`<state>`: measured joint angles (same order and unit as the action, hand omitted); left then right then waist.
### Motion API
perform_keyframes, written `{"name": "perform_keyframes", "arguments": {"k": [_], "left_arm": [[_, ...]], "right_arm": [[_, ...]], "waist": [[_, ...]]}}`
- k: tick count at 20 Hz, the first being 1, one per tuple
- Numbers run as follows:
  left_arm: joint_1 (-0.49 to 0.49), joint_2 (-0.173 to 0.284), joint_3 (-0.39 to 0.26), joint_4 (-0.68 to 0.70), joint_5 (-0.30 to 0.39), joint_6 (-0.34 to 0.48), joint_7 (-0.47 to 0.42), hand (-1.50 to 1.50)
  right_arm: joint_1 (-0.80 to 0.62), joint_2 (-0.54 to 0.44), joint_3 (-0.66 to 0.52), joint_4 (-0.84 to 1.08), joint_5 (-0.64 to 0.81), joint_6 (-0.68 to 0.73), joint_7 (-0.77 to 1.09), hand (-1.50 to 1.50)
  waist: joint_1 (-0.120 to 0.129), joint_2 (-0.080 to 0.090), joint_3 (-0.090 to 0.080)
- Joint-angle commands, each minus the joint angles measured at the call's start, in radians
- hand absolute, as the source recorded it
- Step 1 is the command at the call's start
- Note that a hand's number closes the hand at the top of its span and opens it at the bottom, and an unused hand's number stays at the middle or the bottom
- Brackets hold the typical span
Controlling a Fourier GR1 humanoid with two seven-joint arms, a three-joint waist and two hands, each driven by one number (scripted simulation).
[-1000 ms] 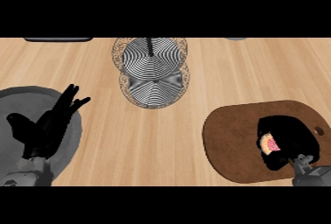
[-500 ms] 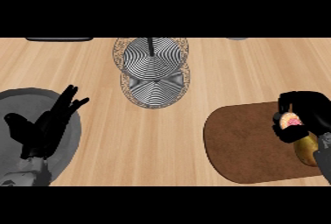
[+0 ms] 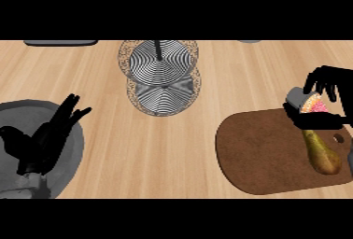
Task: Pick the cupcake from the cutting board and place it in the tiered basket
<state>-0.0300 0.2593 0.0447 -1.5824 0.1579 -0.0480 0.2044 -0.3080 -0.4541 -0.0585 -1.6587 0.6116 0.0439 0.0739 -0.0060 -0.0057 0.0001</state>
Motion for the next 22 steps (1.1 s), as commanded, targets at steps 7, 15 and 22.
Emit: {"name": "perform_keyframes", "arguments": {"k": [7, 15, 22], "left_arm": [[-0.055, 0.001, 0.018, -0.007, -0.001, -0.007, 0.058, 0.00], [-0.075, -0.024, 0.021, 0.043, -0.029, -0.005, 0.011, 0.00], [-0.089, -0.055, -0.003, 0.029, -0.048, 0.007, 0.044, 0.00]], "right_arm": [[-0.181, 0.075, 0.062, -0.301, -0.134, 0.238, 0.352, 1.50], [-0.523, 0.264, 0.221, -0.068, 0.014, 0.181, 0.514, 1.50], [-0.635, 0.430, 0.287, 0.106, 0.136, 0.085, 0.597, 1.50]], "waist": [[0.004, 0.003, -0.001], [0.018, 0.007, -0.001], [0.013, 0.007, -0.001]]}}
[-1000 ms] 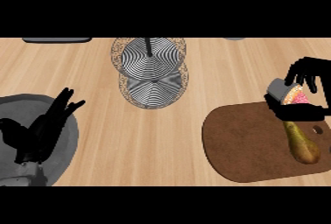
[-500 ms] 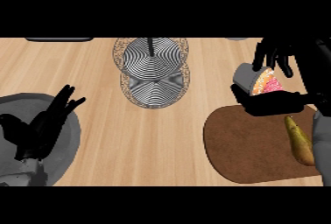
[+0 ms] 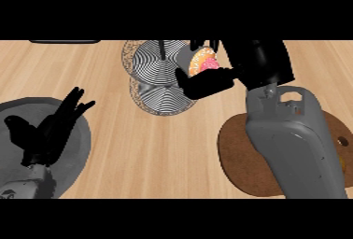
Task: Pick the cupcake from the cutting board and place it in the tiered basket
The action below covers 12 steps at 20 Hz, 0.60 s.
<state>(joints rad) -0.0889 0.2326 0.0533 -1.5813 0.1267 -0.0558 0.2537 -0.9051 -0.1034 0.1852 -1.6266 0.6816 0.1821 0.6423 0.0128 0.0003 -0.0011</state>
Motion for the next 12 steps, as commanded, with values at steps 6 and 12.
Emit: {"name": "perform_keyframes", "arguments": {"k": [6, 12], "left_arm": [[-0.018, -0.034, -0.012, 0.012, -0.040, 0.021, -0.003, 0.00], [0.038, -0.001, 0.031, -0.038, 0.012, -0.043, -0.002, 0.00]], "right_arm": [[-0.164, 0.102, 0.027, 0.279, 0.035, -0.075, 0.039, 1.50], [-0.188, 0.103, 0.010, 0.433, 0.022, -0.143, -0.004, 1.50]], "waist": [[-0.002, 0.001, 0.001], [0.003, 0.001, 0.001]]}}
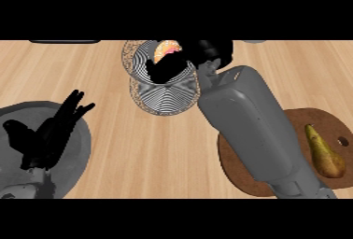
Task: Pick the cupcake from the cutting board and place it in the tiered basket
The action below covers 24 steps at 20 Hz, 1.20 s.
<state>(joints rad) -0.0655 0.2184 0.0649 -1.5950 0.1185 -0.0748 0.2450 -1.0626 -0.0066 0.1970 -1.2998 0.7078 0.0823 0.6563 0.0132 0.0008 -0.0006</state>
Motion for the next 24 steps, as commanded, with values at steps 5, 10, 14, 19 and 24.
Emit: {"name": "perform_keyframes", "arguments": {"k": [5, 10, 14, 19, 24], "left_arm": [[-0.049, -0.022, -0.011, -0.003, -0.029, 0.024, 0.040, 0.00], [-0.028, -0.022, 0.008, 0.085, -0.033, -0.014, -0.069, 0.00], [-0.038, 0.007, 0.026, -0.012, 0.004, -0.026, 0.033, 0.00], [-0.054, -0.018, -0.001, 0.009, -0.027, -0.012, 0.024, 0.00], [-0.047, -0.011, 0.014, 0.054, -0.025, -0.040, -0.037, 0.00]], "right_arm": [[-0.067, 0.006, 0.037, 0.209, 0.023, -0.117, -0.077, 1.50], [-0.105, 0.007, 0.090, 0.385, 0.022, -0.293, -0.121, 1.50], [-0.118, 0.007, 0.059, 0.476, 0.056, -0.416, -0.201, 1.50], [-0.189, 0.007, 0.054, 0.568, -0.082, -0.541, -0.246, -1.50], [-0.237, 0.006, 0.139, 0.683, -0.134, -0.605, -0.275, -1.50]], "waist": [[-0.001, 0.001, 0.000], [0.008, 0.004, 0.000], [0.015, 0.004, 0.001], [0.023, 0.007, 0.000], [0.033, 0.008, 0.000]]}}
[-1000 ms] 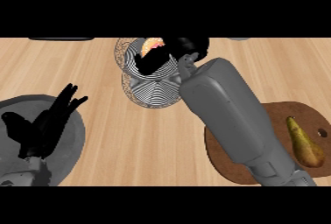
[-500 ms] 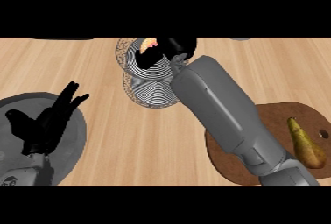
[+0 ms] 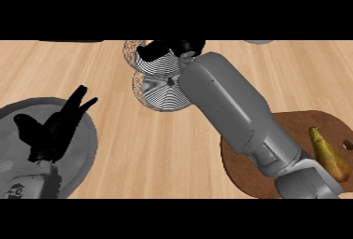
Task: Pick the cupcake from the cutting board and place it in the tiered basket
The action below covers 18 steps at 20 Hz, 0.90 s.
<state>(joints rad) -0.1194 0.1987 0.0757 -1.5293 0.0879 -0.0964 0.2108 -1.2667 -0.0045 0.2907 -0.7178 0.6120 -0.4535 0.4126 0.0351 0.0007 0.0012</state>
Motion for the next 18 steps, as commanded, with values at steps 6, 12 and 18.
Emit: {"name": "perform_keyframes", "arguments": {"k": [6, 12, 18], "left_arm": [[0.040, -0.060, -0.055, -0.061, -0.055, 0.052, 0.014, 0.00], [0.019, 0.019, 0.043, 0.009, 0.025, -0.029, -0.014, 0.00], [0.067, 0.028, 0.050, -0.056, 0.026, -0.026, 0.004, 0.00]], "right_arm": [[-0.019, 0.004, 0.007, 0.051, -0.187, -0.132, -0.063, -1.50], [0.010, 0.005, -0.096, -0.024, -0.358, -0.225, -0.121, -1.50], [0.014, -0.048, -0.286, -0.129, -0.464, -0.207, -0.176, -1.50]], "waist": [[0.002, 0.005, -0.001], [0.000, 0.006, -0.002], [-0.020, 0.000, 0.000]]}}
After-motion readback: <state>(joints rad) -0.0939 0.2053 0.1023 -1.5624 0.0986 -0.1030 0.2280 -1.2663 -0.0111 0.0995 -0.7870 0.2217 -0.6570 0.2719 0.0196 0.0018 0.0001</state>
